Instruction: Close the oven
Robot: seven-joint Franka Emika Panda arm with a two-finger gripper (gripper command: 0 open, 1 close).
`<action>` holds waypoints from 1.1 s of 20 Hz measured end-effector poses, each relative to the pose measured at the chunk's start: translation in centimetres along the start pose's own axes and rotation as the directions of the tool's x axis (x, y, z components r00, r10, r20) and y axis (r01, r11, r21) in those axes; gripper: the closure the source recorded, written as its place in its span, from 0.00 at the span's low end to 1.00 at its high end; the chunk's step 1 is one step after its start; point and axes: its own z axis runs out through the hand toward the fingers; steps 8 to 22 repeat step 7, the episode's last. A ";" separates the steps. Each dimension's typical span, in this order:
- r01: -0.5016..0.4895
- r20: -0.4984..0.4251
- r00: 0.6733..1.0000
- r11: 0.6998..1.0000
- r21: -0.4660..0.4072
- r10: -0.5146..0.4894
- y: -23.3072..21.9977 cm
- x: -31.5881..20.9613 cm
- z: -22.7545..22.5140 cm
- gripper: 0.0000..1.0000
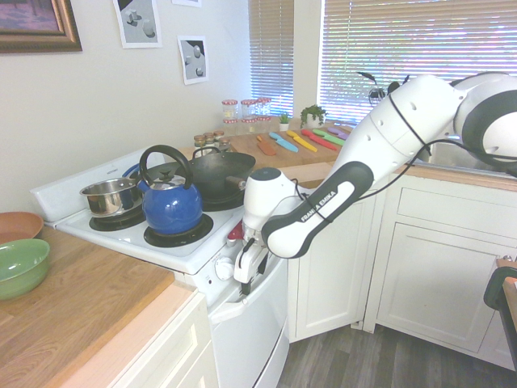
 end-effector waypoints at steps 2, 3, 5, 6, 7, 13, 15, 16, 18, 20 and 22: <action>0.003 0.050 0.999 0.999 -0.033 -0.001 1.3 -1.7 -1.4 0.00; 0.005 0.073 0.997 0.999 -0.043 -0.002 1.9 -2.6 -2.3 0.00; 0.012 0.113 0.994 0.998 -0.060 -0.005 3.2 -4.4 -4.5 0.00; 0.015 0.129 0.992 0.998 -0.068 -0.006 4.1 -5.3 -5.6 0.00; 0.019 0.148 0.989 0.997 -0.080 -0.007 5.0 -6.2 -6.6 0.00; 0.019 0.148 0.989 0.997 -0.080 -0.007 5.0 -6.2 -6.6 0.00; 0.019 0.148 0.989 0.997 -0.080 -0.007 5.0 -6.2 -6.6 0.00; 0.019 0.148 0.989 0.997 -0.080 -0.007 5.0 -6.2 -6.6 0.00; 0.019 0.148 0.989 0.997 -0.080 -0.007 5.0 -6.2 -6.6 0.00; 0.019 0.148 0.989 0.997 -0.080 -0.007 5.0 -6.2 -6.6 0.00; 0.019 0.148 0.989 0.997 -0.080 -0.007 5.0 -6.2 -6.6 0.00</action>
